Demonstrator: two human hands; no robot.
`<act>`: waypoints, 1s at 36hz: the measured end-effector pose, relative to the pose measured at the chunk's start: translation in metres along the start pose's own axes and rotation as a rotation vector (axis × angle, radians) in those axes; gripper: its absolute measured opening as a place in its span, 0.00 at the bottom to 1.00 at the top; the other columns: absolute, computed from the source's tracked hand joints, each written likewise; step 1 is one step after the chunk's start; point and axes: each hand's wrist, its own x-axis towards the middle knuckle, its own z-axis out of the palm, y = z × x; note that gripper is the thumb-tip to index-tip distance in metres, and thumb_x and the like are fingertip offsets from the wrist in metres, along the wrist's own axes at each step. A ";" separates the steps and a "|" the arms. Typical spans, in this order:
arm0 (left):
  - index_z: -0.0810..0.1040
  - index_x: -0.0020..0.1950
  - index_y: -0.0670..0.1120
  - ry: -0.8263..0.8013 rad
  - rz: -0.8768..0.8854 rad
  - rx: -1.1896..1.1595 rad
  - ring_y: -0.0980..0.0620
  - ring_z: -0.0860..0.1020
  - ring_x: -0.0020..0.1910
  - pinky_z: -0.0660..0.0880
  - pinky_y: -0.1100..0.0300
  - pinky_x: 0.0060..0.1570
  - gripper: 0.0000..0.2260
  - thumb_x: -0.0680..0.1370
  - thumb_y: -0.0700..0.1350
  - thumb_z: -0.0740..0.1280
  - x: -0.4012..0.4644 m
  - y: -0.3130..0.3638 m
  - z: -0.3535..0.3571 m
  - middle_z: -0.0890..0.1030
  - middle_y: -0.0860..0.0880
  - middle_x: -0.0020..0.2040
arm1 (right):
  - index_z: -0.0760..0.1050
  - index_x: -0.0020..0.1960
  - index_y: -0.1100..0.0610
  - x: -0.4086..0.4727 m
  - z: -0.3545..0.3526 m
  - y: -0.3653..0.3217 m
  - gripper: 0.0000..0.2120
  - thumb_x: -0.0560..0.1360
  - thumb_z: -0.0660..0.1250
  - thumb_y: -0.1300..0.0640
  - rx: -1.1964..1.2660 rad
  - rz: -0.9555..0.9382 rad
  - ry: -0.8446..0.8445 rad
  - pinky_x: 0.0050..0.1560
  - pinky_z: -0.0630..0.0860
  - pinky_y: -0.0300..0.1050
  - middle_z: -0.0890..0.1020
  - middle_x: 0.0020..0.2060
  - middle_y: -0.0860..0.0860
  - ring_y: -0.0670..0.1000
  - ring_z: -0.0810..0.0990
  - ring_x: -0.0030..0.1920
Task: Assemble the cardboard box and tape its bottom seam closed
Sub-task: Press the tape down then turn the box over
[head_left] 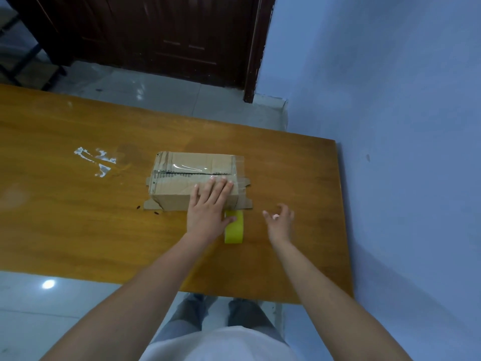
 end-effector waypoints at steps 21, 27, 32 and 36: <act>0.44 0.77 0.55 -0.022 -0.049 0.066 0.51 0.45 0.77 0.38 0.46 0.72 0.43 0.71 0.68 0.62 0.001 0.003 0.004 0.49 0.55 0.78 | 0.73 0.48 0.51 0.006 -0.026 0.006 0.09 0.71 0.71 0.51 -0.191 -0.451 -0.249 0.39 0.68 0.35 0.78 0.43 0.47 0.48 0.75 0.43; 0.44 0.77 0.55 -0.027 -0.052 0.066 0.51 0.45 0.77 0.36 0.48 0.71 0.42 0.72 0.67 0.63 0.000 0.003 0.003 0.50 0.55 0.78 | 0.77 0.49 0.54 -0.015 -0.018 -0.020 0.12 0.70 0.72 0.48 -0.306 -0.626 -0.256 0.44 0.72 0.47 0.81 0.46 0.49 0.51 0.78 0.47; 0.42 0.77 0.55 -0.036 -0.053 0.069 0.52 0.45 0.77 0.36 0.48 0.71 0.42 0.72 0.67 0.62 0.001 0.004 0.003 0.48 0.55 0.78 | 0.75 0.47 0.52 -0.016 -0.010 -0.032 0.13 0.70 0.70 0.44 -0.381 -0.612 -0.273 0.38 0.64 0.42 0.79 0.46 0.46 0.49 0.77 0.46; 0.41 0.76 0.56 -0.039 -0.056 0.075 0.51 0.45 0.77 0.35 0.48 0.71 0.41 0.73 0.66 0.62 0.001 0.004 0.003 0.48 0.55 0.78 | 0.75 0.47 0.53 -0.017 -0.006 -0.036 0.14 0.70 0.70 0.44 -0.404 -0.611 -0.261 0.38 0.63 0.41 0.79 0.46 0.47 0.50 0.77 0.47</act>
